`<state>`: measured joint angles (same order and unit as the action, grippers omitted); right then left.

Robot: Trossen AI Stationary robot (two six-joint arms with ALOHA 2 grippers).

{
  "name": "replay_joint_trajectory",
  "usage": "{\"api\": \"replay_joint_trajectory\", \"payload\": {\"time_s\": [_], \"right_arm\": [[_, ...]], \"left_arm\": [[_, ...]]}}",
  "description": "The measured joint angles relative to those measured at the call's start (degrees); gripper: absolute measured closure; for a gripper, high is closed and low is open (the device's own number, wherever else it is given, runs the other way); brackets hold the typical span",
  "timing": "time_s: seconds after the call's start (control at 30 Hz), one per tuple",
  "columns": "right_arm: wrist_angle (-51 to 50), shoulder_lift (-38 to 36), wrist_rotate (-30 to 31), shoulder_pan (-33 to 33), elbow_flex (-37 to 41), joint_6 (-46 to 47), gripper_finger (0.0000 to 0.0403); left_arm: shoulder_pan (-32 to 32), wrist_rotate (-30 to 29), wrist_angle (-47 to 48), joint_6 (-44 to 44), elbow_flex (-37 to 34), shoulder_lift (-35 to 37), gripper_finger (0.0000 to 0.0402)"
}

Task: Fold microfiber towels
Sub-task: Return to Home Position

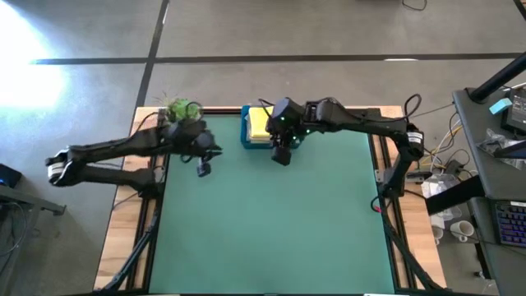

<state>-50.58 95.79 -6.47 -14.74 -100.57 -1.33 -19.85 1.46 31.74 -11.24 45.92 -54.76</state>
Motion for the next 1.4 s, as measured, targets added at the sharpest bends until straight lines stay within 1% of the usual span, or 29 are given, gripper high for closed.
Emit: {"api": "replay_joint_trajectory", "payload": {"time_s": [0.07,0.13,0.37,0.43,0.6,0.7,0.87,1.03,1.13,1.27,1.33,1.4], "right_arm": [[0.78,0.00,0.04,0.78,-0.02,2.02,0.0266],[0.77,-0.02,0.11,1.46,-0.38,3.96,0.0264],[1.41,-0.04,0.27,3.81,-2.21,10.34,0.0269],[2.29,-0.04,0.27,4.16,-2.60,10.76,0.0272],[0.79,-0.04,0.45,4.12,-4.46,12.00,0.0275],[-0.85,-0.05,0.51,4.11,-6.15,11.75,0.0272],[-5.12,-0.89,0.52,3.87,-8.68,9.21,0.0265],[-5.62,-5.07,0.88,2.77,-8.68,5.80,0.0261],[-6.98,-8.55,4.79,2.53,-8.26,5.15,0.0262],[-7.61,-14.56,11.02,2.94,-5.07,5.69,0.0268],[-6.72,-18.22,13.05,3.22,-1.67,6.92,0.0271],[-4.64,-22.17,15.43,3.51,3.08,8.16,0.0274]], "left_arm": [[1.28,0.03,-0.45,1.30,-2.64,3.84,0.0378],[2.62,0.08,-0.83,2.90,-5.15,7.59,0.0395],[6.61,0.12,-3.36,7.65,-13.38,18.75,0.0400],[7.24,0.17,-4.87,9.26,-15.62,21.29,0.0400],[8.50,0.39,-7.61,13.59,-20.04,26.13,0.0401],[8.95,0.41,-10.32,15.62,-22.91,29.99,0.0401],[8.93,-0.67,-13.77,19.43,-27.20,39.47,0.0401],[8.93,-3.64,-14.80,23.92,-30.45,49.13,0.0401],[8.91,-4.08,-14.32,27.63,-32.60,54.01,0.0402],[8.89,-5.03,-15.53,30.03,-33.45,52.95,0.0402],[8.86,-5.02,-18.38,30.38,-34.83,51.30,0.0402],[8.86,-4.96,-17.76,30.19,-36.10,51.36,0.0402]]}}
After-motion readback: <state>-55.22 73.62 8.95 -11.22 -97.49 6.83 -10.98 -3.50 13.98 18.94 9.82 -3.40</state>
